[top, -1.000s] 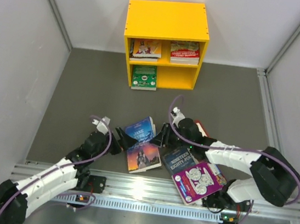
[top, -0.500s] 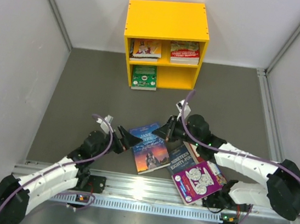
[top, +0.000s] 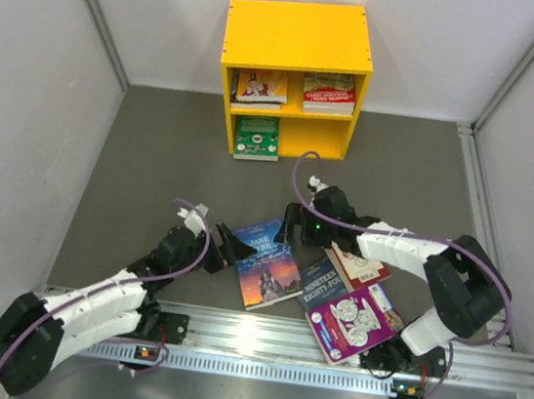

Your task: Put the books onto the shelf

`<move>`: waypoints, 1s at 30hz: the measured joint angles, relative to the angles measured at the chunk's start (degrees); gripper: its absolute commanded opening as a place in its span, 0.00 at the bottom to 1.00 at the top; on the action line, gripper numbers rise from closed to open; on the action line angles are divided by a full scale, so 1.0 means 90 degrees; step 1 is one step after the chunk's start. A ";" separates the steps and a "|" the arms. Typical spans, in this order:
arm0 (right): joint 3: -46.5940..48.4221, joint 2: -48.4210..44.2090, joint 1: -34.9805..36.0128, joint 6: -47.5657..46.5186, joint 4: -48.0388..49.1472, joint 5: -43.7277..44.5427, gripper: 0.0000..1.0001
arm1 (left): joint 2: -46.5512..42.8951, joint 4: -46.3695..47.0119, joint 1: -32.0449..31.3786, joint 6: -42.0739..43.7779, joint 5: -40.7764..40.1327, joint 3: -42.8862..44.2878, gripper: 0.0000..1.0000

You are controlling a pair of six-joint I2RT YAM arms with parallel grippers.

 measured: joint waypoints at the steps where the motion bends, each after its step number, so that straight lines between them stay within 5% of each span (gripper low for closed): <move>1: -0.0002 0.0175 0.0002 0.0000 0.0012 -0.0075 0.98 | 0.0189 0.0092 0.0000 0.0012 0.0010 0.0046 0.97; 3: -0.0002 0.0483 0.0019 0.0053 0.0155 -0.0333 0.97 | 0.0646 0.0500 0.0000 0.0010 0.0085 0.0097 0.96; 6: -0.0010 0.0695 0.0066 0.0138 0.0682 -0.0682 0.81 | 0.1406 0.1290 -0.0002 -0.0007 0.0231 0.0146 0.95; 10: -0.0393 0.0969 0.0056 0.0464 0.1753 -0.1156 0.36 | 0.2460 0.2446 -0.0005 -0.0029 0.0454 0.0223 0.92; 15: -0.0840 0.1078 -0.0109 0.0916 0.2764 -0.1498 0.00 | 0.3186 0.3376 -0.0005 -0.0039 0.0644 0.0250 0.92; 23: -0.1015 0.1122 -0.0114 0.1180 0.3254 -0.1722 0.00 | 0.3058 0.3393 -0.0005 -0.0027 0.0709 0.0238 0.92; 30: -0.0707 0.0935 -0.0291 0.1175 0.2543 -0.2091 0.00 | 0.0780 0.0228 -0.0017 0.0432 0.0143 0.0539 0.97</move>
